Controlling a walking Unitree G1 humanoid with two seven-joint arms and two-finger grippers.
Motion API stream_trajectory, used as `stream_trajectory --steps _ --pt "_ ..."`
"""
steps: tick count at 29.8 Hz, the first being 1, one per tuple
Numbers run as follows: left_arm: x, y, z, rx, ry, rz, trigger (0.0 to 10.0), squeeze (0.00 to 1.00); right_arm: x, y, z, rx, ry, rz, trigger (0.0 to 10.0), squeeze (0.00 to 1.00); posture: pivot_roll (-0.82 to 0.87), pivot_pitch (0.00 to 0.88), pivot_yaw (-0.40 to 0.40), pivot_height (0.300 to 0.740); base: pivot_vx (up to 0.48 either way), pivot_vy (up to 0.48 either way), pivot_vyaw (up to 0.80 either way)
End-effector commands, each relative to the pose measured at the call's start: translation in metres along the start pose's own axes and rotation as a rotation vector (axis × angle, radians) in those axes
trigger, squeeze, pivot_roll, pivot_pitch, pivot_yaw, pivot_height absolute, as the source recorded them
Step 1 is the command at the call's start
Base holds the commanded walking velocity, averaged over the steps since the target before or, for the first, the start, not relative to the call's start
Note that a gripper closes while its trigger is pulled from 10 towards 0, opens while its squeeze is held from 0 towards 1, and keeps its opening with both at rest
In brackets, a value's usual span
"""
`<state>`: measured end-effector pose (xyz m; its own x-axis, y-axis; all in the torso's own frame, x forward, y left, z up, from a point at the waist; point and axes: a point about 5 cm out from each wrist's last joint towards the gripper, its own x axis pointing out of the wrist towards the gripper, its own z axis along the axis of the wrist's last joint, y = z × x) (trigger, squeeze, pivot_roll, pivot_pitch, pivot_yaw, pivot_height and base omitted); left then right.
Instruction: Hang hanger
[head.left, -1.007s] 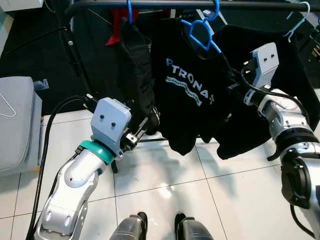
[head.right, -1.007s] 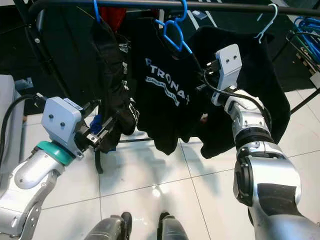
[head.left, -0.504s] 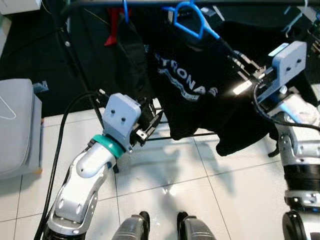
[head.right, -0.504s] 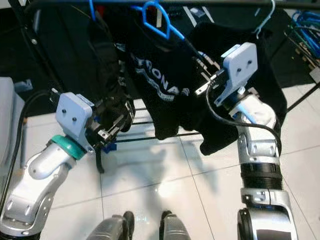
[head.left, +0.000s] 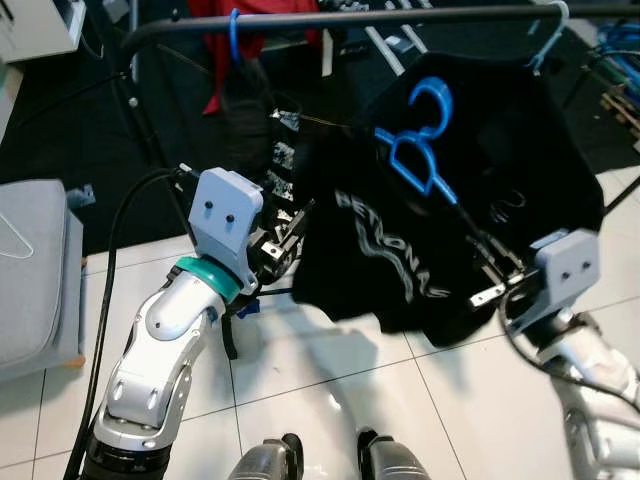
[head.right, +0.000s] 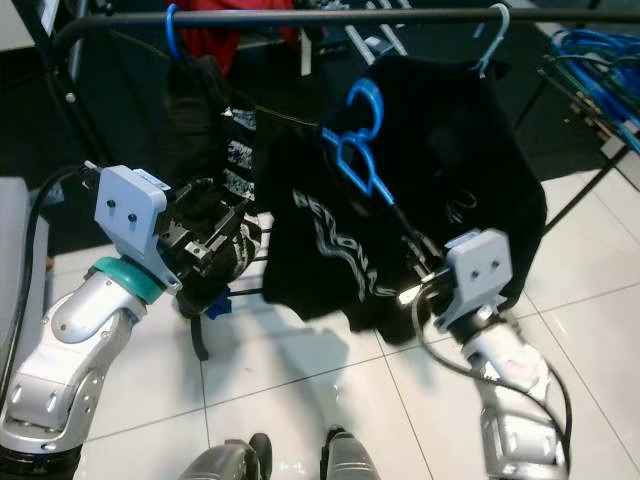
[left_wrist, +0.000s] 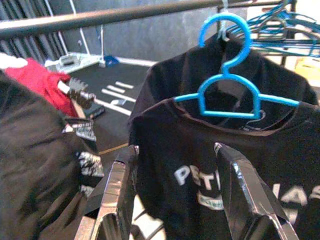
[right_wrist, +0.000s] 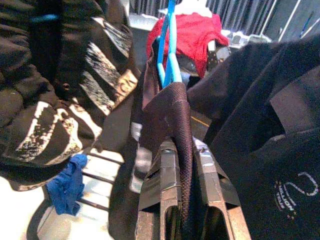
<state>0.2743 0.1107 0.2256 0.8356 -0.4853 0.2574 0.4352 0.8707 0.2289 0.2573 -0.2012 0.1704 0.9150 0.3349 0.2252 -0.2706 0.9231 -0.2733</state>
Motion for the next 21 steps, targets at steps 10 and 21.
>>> stream_trajectory --steps 10,21 --pt "0.01 -0.013 -0.015 -0.02 0.025 -0.026 10.0 0.0 0.018 0.021 0.041 -0.087 -0.111 0.019 10.0 0.0 -0.18 0.072 0.087 0.74 0.0 0.0 0.0" --pt "0.028 -0.008 -0.016 -0.011 0.003 0.088 10.0 0.0 0.001 0.046 0.031 -0.073 -0.061 0.076 10.0 0.0 -0.19 0.079 0.081 0.74 0.0 0.0 0.0"
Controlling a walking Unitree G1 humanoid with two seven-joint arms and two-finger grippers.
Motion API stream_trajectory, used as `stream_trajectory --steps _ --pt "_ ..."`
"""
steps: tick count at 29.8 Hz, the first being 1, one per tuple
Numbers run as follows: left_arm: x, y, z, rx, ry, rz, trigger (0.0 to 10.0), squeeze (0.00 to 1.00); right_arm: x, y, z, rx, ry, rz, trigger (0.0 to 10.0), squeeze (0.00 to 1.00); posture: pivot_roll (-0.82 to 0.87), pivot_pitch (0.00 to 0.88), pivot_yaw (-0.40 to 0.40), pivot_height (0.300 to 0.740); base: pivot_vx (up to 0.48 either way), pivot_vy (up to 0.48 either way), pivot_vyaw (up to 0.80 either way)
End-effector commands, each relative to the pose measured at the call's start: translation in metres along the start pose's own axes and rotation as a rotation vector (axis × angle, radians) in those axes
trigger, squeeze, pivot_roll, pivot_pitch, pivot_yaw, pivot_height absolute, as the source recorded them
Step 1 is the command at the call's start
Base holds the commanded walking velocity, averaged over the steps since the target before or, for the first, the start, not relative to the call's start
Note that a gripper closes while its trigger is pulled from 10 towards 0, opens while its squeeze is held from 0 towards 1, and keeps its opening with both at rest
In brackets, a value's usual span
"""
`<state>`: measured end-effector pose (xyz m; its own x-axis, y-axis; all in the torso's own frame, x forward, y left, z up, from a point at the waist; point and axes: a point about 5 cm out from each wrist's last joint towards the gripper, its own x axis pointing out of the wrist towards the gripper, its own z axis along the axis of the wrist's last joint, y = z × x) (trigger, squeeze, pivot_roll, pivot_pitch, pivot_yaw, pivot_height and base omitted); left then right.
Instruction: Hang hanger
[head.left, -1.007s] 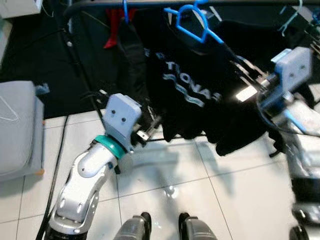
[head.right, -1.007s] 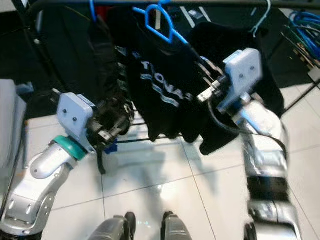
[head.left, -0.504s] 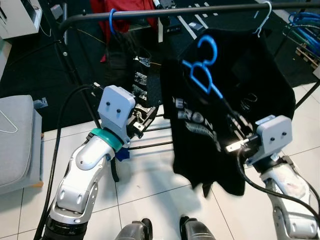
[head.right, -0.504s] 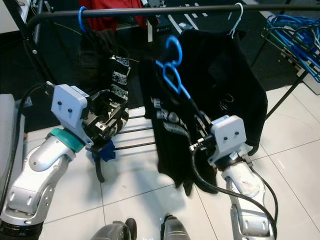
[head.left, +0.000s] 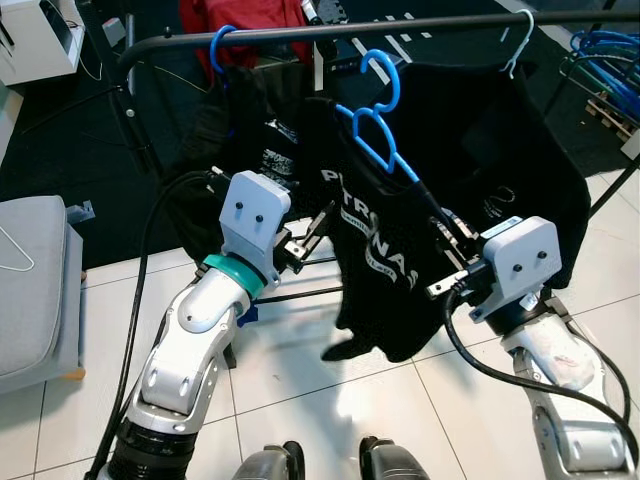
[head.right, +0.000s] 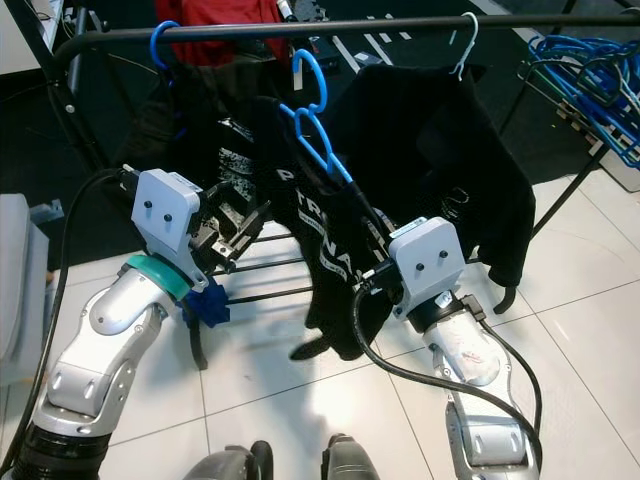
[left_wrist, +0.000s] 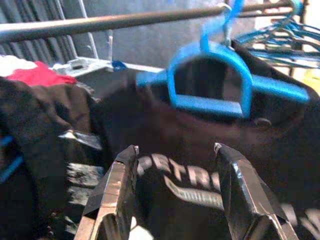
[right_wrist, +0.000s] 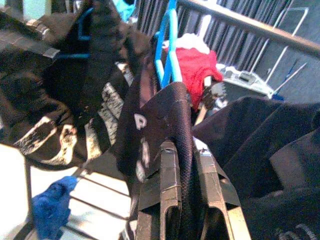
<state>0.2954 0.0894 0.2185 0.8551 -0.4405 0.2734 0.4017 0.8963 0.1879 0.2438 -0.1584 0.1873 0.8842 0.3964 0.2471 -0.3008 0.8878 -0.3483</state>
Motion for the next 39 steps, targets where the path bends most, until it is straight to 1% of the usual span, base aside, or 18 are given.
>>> stream_trajectory --steps 1,2,3,5,8,9,11,12,15,16,17,18,20,21,22,23,30,39 --pt "0.002 0.003 -0.004 0.019 0.008 0.037 10.0 0.0 -0.004 0.008 0.004 -0.007 -0.018 0.017 10.0 0.0 -0.19 0.079 0.081 0.74 0.0 0.0 0.0" --pt "0.002 0.003 -0.004 0.019 0.008 0.037 10.0 0.0 -0.004 0.008 0.004 -0.007 -0.018 0.017 10.0 0.0 -0.19 0.079 0.081 0.74 0.0 0.0 0.0" --pt "0.008 0.009 -0.006 0.045 0.013 0.084 10.0 0.0 -0.011 0.017 0.004 0.0 -0.023 0.014 9.5 0.0 -0.19 0.08 0.086 0.74 0.0 0.0 0.0" --pt "0.012 0.013 -0.008 0.068 0.018 0.115 10.0 0.0 -0.014 0.025 0.007 0.001 -0.034 0.021 9.3 0.0 -0.19 0.083 0.086 0.74 0.0 0.0 0.0" --pt "0.014 0.015 -0.009 0.081 0.02 0.131 10.0 0.0 -0.014 0.03 0.01 -0.01 -0.047 0.031 9.4 0.0 -0.18 0.084 0.083 0.74 0.0 0.0 0.0" --pt "0.013 0.014 -0.007 0.085 0.01 0.127 10.0 0.0 -0.007 0.027 0.016 -0.031 -0.087 -0.023 10.0 0.0 -0.17 0.081 0.074 0.74 0.0 0.0 0.0" --pt "0.013 0.014 -0.007 0.085 0.01 0.127 10.0 0.0 -0.007 0.027 0.016 -0.031 -0.087 -0.023 10.0 0.0 -0.17 0.081 0.074 0.74 0.0 0.0 0.0" --pt "0.013 0.008 -0.003 0.084 -0.011 0.105 10.0 0.0 0.003 0.021 0.023 -0.039 -0.127 -0.097 10.0 0.0 -0.15 0.085 0.053 0.74 0.0 0.0 0.0" --pt "0.013 0.008 -0.003 0.084 -0.011 0.105 10.0 0.0 0.003 0.021 0.023 -0.039 -0.127 -0.097 10.0 0.0 -0.15 0.085 0.053 0.74 0.0 0.0 0.0" --pt "0.011 -0.001 0.002 0.103 -0.031 0.056 10.0 0.0 0.015 0.013 0.027 -0.029 -0.159 -0.169 10.0 0.0 -0.1 0.094 0.01 0.74 0.0 0.0 0.0" --pt "0.011 -0.001 0.002 0.103 -0.031 0.056 10.0 0.0 0.015 0.013 0.027 -0.029 -0.159 -0.169 10.0 0.0 -0.1 0.094 0.01 0.74 0.0 0.0 0.0" --pt "0.009 -0.014 0.005 0.119 -0.041 0.007 10.0 0.0 0.029 0.006 0.029 -0.007 -0.178 -0.219 10.0 0.0 -0.03 0.121 -0.045 0.74 0.0 0.0 0.0" --pt "0.009 -0.014 0.005 0.119 -0.041 0.007 10.0 0.0 0.029 0.006 0.029 -0.007 -0.178 -0.219 10.0 0.0 -0.03 0.121 -0.045 0.74 0.0 0.0 0.0" --pt "0.005 -0.023 0.009 0.122 -0.046 -0.012 10.0 0.0 0.042 0.0 0.03 0.032 -0.185 -0.255 10.0 0.0 0.01 0.148 -0.076 0.74 0.0 0.0 0.0" --pt "0.005 -0.023 0.009 0.122 -0.046 -0.012 10.0 0.0 0.042 0.0 0.03 0.032 -0.185 -0.255 10.0 0.0 0.01 0.148 -0.076 0.74 0.0 0.0 0.0" --pt "0.0 -0.029 0.011 0.126 -0.044 -0.009 10.0 0.0 0.049 -0.005 0.03 0.062 -0.186 -0.276 10.0 0.0 0.03 0.159 -0.09 0.74 0.0 0.0 0.0" --pt "-0.007 -0.032 0.012 0.126 -0.043 0.043 10.0 0.0 0.052 -0.011 0.029 0.078 -0.179 -0.307 10.0 0.0 0.05 0.176 -0.099 0.74 0.0 0.0 0.0" --pt "-0.006 -0.03 0.013 0.129 -0.054 0.053 10.0 0.0 0.05 -0.01 0.03 0.065 -0.176 -0.327 10.0 0.0 0.04 0.184 -0.08 0.74 0.0 0.0 0.0"
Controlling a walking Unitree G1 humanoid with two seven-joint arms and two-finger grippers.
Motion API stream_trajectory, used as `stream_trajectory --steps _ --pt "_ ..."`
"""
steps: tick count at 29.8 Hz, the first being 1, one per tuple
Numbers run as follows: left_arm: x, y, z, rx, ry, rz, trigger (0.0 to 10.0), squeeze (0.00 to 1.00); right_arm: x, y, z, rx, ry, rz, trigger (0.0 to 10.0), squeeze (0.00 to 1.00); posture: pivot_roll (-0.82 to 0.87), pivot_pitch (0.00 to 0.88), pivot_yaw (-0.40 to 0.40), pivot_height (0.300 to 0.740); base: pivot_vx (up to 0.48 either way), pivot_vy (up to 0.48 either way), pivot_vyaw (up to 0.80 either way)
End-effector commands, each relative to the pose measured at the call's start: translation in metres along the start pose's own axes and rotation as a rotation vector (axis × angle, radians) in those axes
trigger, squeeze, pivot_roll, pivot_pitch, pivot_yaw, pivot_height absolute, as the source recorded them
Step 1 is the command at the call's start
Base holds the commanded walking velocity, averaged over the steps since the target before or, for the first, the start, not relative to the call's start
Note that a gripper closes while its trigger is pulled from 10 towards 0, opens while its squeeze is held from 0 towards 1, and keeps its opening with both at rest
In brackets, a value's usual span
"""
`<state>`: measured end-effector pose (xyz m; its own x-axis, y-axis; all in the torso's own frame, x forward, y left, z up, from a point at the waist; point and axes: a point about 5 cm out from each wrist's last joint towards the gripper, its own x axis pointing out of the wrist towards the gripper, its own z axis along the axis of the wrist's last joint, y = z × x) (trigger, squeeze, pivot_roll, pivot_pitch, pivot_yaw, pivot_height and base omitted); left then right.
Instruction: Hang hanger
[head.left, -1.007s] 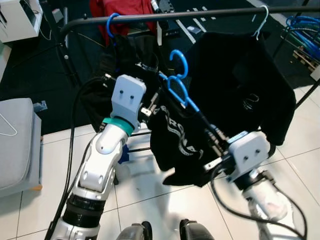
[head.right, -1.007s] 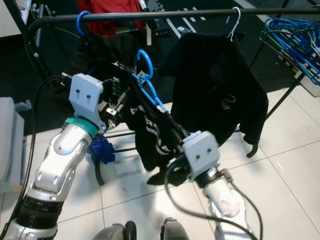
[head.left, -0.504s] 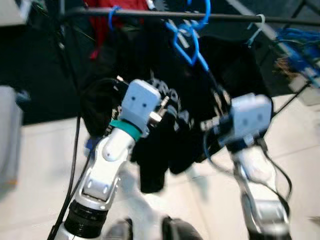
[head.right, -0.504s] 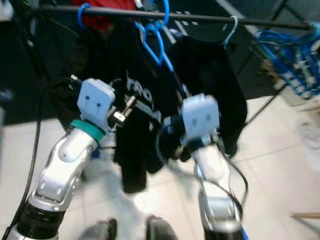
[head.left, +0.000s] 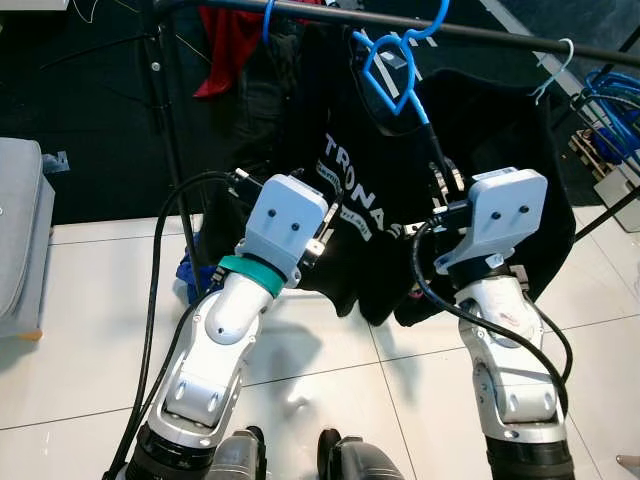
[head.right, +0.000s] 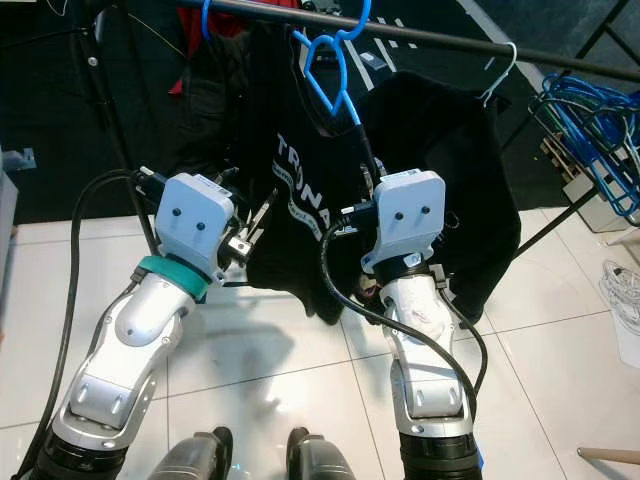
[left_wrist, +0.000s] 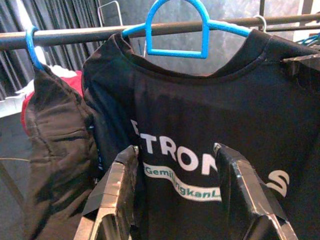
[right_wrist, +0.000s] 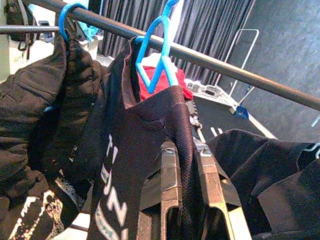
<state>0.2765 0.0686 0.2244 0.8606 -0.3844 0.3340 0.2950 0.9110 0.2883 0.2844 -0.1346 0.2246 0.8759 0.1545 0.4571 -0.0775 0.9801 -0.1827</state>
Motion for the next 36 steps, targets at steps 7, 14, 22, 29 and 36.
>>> stream_trajectory --steps 7,14,22,29,36 --pt "-0.002 -0.005 0.002 -0.002 0.004 -0.012 10.0 0.0 -0.001 -0.005 0.004 -0.002 -0.029 -0.055 10.0 0.0 0.04 0.184 -0.081 0.74 0.0 0.0 0.0" --pt "-0.003 -0.005 0.003 -0.001 0.012 -0.004 10.0 0.0 0.001 -0.005 0.003 0.0 -0.03 -0.051 10.0 0.0 0.05 0.185 -0.083 0.74 0.0 0.0 0.0" --pt "-0.004 -0.006 0.003 -0.002 0.014 0.0 10.0 0.0 0.0 -0.005 0.003 0.002 -0.027 -0.052 10.0 0.0 0.05 0.188 -0.085 0.74 0.0 0.0 0.0" --pt "-0.004 -0.006 0.003 -0.004 0.016 0.001 10.0 0.0 0.0 -0.005 0.003 -0.002 -0.027 -0.052 10.0 0.0 0.04 0.188 -0.082 0.74 0.0 0.0 0.0" --pt "-0.003 0.004 -0.006 -0.024 0.042 0.03 10.0 0.0 -0.008 -0.007 -0.007 -0.047 0.024 -0.017 10.0 0.0 -0.08 0.133 -0.023 0.74 0.0 0.0 0.0"
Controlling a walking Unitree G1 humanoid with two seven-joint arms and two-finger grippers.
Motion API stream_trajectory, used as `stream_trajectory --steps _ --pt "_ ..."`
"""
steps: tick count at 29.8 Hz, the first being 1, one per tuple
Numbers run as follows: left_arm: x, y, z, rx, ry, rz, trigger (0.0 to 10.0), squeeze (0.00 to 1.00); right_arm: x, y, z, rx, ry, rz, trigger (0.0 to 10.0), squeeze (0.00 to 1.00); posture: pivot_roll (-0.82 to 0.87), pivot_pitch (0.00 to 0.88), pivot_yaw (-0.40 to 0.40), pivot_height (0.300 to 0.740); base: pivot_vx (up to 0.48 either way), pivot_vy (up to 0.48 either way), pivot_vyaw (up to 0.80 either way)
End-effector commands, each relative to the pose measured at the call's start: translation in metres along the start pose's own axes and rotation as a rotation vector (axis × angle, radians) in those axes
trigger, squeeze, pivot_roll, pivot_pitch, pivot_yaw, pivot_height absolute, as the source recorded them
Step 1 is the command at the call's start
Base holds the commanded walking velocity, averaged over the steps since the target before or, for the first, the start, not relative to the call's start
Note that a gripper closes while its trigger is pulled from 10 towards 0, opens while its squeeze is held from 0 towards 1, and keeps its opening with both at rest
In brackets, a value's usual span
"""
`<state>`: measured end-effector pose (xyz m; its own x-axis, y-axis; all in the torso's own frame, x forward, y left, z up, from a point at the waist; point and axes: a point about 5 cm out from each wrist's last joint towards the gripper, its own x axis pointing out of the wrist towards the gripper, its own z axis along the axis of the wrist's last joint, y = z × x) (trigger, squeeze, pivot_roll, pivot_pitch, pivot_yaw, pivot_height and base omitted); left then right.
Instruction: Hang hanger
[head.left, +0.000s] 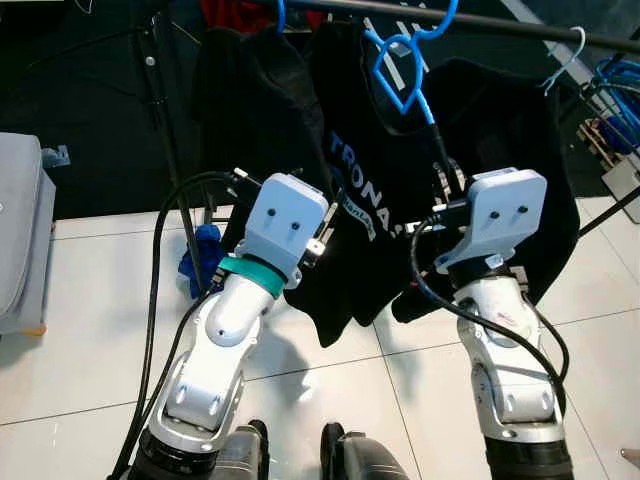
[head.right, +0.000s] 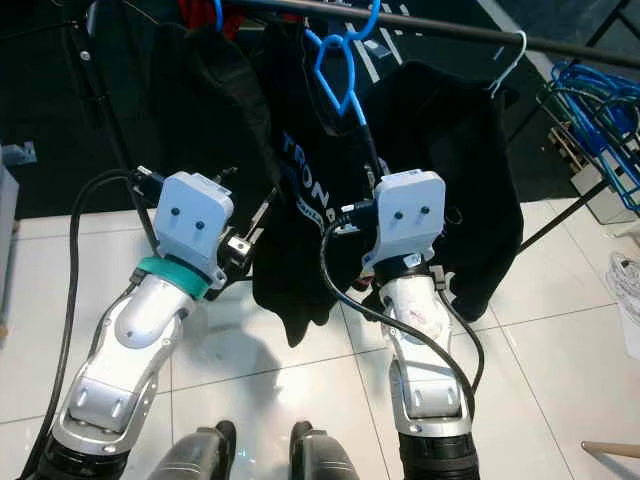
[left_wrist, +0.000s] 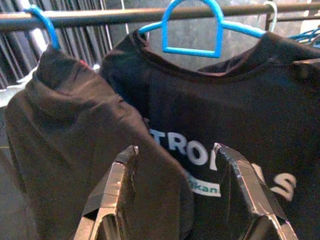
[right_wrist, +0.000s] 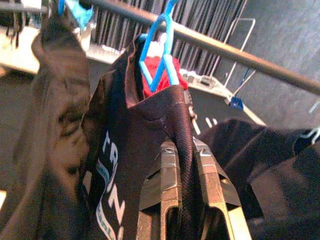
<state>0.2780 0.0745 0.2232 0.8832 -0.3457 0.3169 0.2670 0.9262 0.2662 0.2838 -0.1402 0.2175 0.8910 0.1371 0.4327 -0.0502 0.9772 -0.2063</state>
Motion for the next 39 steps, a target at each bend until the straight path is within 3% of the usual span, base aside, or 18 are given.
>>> stream_trajectory --steps 1,2,5,7,16,24,29,33,35,38,39 --pt "-0.001 -0.002 -0.004 -0.013 0.012 -0.008 10.0 0.0 -0.003 -0.003 0.0 -0.013 -0.007 -0.004 10.0 0.0 -0.08 0.133 -0.023 0.74 0.0 0.0 0.0" --pt "0.002 0.006 -0.008 -0.02 0.02 0.012 10.0 0.0 -0.011 -0.001 -0.006 -0.027 0.027 0.064 10.0 0.0 -0.11 0.132 -0.001 0.74 0.0 0.0 0.0" --pt "0.002 0.006 -0.008 -0.02 0.02 0.012 10.0 0.0 -0.011 -0.001 -0.006 -0.027 0.027 0.064 10.0 0.0 -0.11 0.132 -0.001 0.74 0.0 0.0 0.0" --pt "0.017 0.021 -0.006 -0.027 -0.003 0.024 10.0 0.0 -0.022 0.001 -0.003 -0.065 0.045 0.181 10.0 0.0 -0.16 0.129 0.047 0.74 0.0 0.0 0.0" --pt "0.035 0.039 -0.002 -0.001 -0.025 -0.014 10.0 0.0 -0.027 -0.007 0.02 -0.124 0.003 0.275 10.0 0.0 -0.2 0.12 0.075 0.74 0.0 0.0 0.0" --pt "0.049 0.036 -0.008 0.051 -0.014 -0.065 10.0 0.0 -0.039 0.0 0.039 -0.189 -0.049 0.292 10.0 0.0 -0.22 0.13 0.083 0.74 0.0 0.0 0.0" --pt "0.069 0.034 0.004 -0.008 -0.052 -0.09 10.0 0.0 -0.052 0.021 0.042 -0.186 -0.069 0.308 10.0 0.0 -0.23 0.134 0.099 0.74 0.0 0.0 0.0" --pt "0.076 0.036 0.005 -0.037 -0.04 -0.097 10.0 0.0 -0.056 0.025 0.041 -0.195 -0.058 0.32 10.0 0.0 -0.24 0.129 0.108 0.74 0.0 0.0 0.0" --pt "0.079 0.039 0.004 -0.055 -0.023 -0.098 9.4 0.0 -0.056 0.024 0.04 -0.2 -0.052 0.316 10.0 0.0 -0.23 0.128 0.113 0.74 0.0 0.0 0.0" --pt "0.08 0.039 0.003 -0.057 -0.015 -0.097 9.4 0.0 -0.055 0.024 0.04 -0.202 -0.053 0.314 10.0 0.0 -0.23 0.128 0.113 0.74 0.0 0.0 0.0" --pt "0.081 0.039 0.0 -0.066 0.007 -0.1 10.0 0.0 -0.055 0.025 0.04 -0.208 -0.055 0.32 10.0 0.0 -0.24 0.125 0.112 0.74 0.0 0.0 0.0"
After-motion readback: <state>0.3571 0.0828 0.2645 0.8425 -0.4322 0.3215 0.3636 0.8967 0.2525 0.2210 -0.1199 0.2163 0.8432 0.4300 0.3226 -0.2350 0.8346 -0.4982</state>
